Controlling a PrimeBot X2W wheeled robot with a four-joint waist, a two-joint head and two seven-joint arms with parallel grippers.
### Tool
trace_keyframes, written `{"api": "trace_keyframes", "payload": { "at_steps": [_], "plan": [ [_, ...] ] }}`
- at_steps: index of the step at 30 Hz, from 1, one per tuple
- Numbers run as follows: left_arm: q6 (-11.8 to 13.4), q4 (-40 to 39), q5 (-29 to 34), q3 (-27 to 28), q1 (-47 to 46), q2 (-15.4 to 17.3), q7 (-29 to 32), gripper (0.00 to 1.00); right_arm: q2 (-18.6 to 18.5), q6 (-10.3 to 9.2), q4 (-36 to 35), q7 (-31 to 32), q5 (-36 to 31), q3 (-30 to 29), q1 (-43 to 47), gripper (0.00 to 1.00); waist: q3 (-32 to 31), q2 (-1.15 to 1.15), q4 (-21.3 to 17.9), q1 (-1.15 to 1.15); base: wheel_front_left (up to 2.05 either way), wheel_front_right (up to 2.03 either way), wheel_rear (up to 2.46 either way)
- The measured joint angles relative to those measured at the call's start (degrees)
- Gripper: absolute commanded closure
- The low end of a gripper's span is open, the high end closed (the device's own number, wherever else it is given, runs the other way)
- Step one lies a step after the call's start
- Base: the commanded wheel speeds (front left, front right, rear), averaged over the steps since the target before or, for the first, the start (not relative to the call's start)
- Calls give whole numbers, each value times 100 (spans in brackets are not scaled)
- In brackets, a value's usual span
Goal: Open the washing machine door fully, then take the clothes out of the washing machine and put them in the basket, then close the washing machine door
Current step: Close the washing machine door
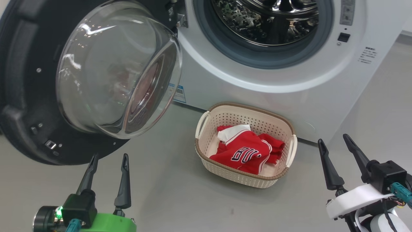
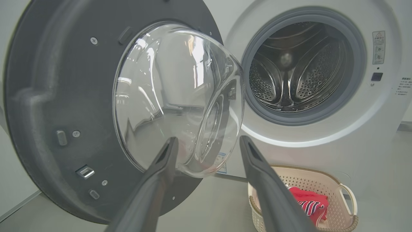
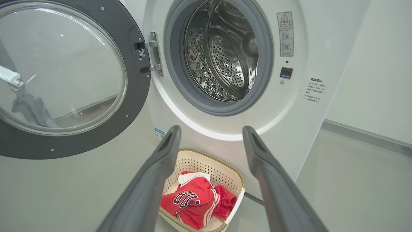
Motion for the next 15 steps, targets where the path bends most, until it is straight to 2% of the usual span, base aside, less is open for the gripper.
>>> {"api": "trace_keyframes", "payload": {
  "at_steps": [7, 15],
  "plan": [
    [34, -12, -38, 192, 69, -4, -73, 0, 55, 38, -29, 98, -19, 229, -7, 0, -5, 0, 476, 0, 0, 0, 0],
    [45, -40, -43, 238, 125, -10, -111, 0, 81, 58, -22, 123, -26, 265, -12, 0, 8, 0, 627, 0, 0, 0, 0]
  ]
}}
